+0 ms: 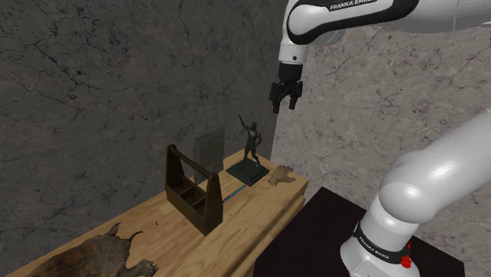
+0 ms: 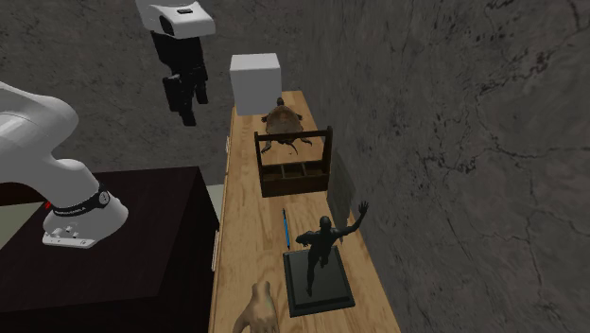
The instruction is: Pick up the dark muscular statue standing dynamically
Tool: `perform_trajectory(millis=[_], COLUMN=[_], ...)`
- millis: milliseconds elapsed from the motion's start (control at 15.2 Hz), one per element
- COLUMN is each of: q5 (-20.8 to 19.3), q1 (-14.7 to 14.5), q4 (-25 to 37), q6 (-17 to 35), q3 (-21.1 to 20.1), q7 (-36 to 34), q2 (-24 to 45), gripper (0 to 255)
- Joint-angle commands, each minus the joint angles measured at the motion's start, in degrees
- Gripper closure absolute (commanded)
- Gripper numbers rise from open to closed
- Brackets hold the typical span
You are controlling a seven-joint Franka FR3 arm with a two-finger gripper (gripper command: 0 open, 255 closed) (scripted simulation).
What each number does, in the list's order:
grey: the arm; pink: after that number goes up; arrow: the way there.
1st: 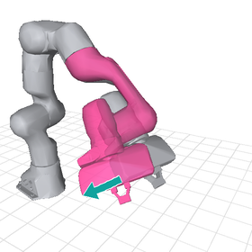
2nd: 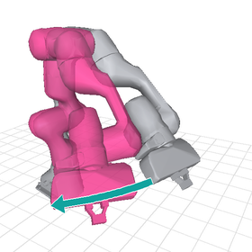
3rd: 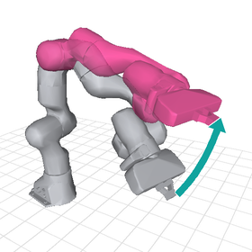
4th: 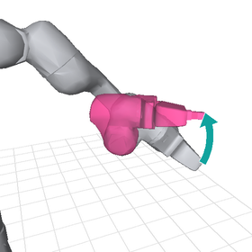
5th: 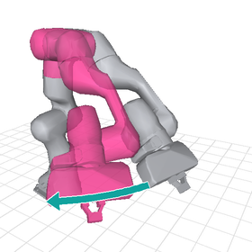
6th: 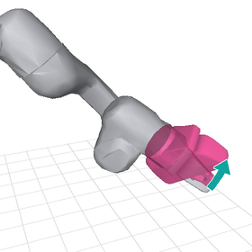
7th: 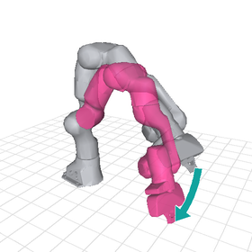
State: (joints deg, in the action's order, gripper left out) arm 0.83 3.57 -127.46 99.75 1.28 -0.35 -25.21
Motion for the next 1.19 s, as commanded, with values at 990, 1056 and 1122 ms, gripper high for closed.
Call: perform_trajectory(millis=[990,1056,1122], q5=[1.1,1.3,1.6], q1=[3.4,3.7,4.0], q4=[24.8,27.0,29.3], q6=[9.6,9.5,9.4], q3=[4.8,4.9,5.0], q7=[8.0,8.4,8.8], q2=[36.4,38.7,41.0], gripper=[0,0,0])
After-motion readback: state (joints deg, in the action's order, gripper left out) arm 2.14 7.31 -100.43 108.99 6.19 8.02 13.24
